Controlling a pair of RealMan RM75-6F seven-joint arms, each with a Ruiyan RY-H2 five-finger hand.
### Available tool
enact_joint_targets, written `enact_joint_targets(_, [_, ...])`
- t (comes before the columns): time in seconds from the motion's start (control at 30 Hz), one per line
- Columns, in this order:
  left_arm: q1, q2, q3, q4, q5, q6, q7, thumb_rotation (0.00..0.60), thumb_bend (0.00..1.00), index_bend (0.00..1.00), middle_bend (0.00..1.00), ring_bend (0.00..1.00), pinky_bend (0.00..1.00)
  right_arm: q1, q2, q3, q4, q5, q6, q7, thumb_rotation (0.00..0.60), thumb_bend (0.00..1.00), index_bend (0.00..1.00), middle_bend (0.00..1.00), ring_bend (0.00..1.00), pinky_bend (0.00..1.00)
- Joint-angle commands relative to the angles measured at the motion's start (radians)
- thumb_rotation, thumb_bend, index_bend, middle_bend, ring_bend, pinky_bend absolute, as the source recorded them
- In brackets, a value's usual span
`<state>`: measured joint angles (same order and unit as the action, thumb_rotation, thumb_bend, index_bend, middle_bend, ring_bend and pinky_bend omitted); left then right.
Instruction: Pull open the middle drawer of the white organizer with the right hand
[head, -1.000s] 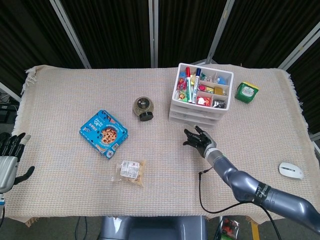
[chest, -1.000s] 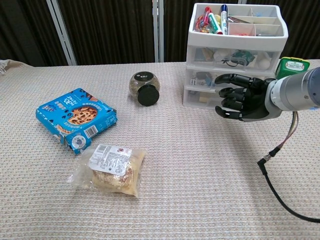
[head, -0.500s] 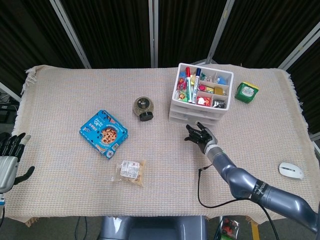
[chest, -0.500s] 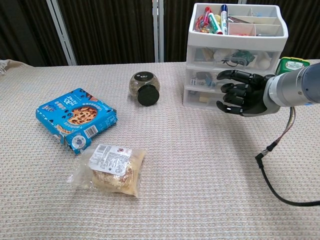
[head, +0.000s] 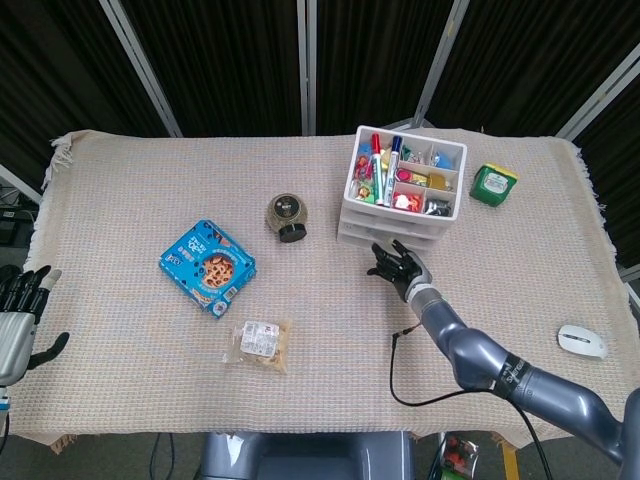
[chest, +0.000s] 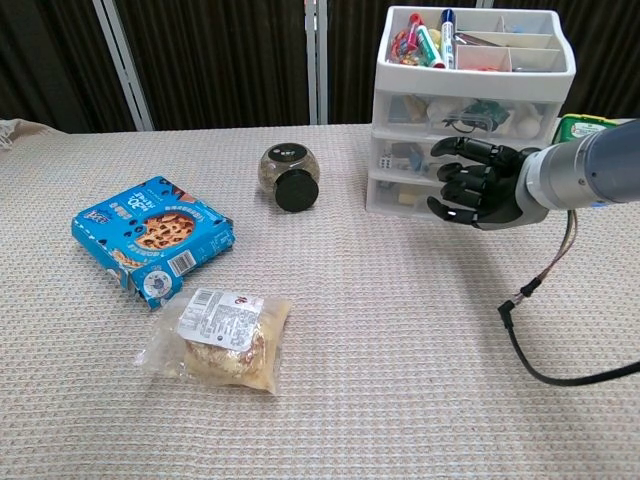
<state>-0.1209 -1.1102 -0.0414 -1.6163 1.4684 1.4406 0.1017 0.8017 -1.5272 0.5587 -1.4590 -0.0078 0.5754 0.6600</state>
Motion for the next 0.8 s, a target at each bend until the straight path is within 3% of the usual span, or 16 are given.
enact_joint_targets(0.03, [0.000, 0.000, 0.000, 0.000, 0.000, 0.000, 0.002, 0.600, 0.32, 0.00, 0.00, 0.00, 0.00, 0.003, -0.005, 0.010, 0.006, 0.009, 0.004, -0.002, 0.600, 0.36, 0.31, 0.84, 0.86, 0.59])
enact_joint_targets(0.47, [0.000, 0.000, 0.000, 0.000, -0.001, 0.001, 0.004, 0.600, 0.32, 0.00, 0.00, 0.00, 0.00, 0.011, -0.016, 0.012, 0.024, 0.052, -0.007, -0.029, 0.600, 0.37, 0.35, 0.84, 0.86, 0.59])
enact_joint_targets(0.8, [0.000, -0.001, 0.000, 0.001, 0.000, 0.002, 0.005, 0.600, 0.32, 0.00, 0.00, 0.00, 0.00, -0.025, 0.003, 0.036, -0.032, 0.046, -0.019, -0.016, 0.600, 0.38, 0.35, 0.84, 0.86, 0.59])
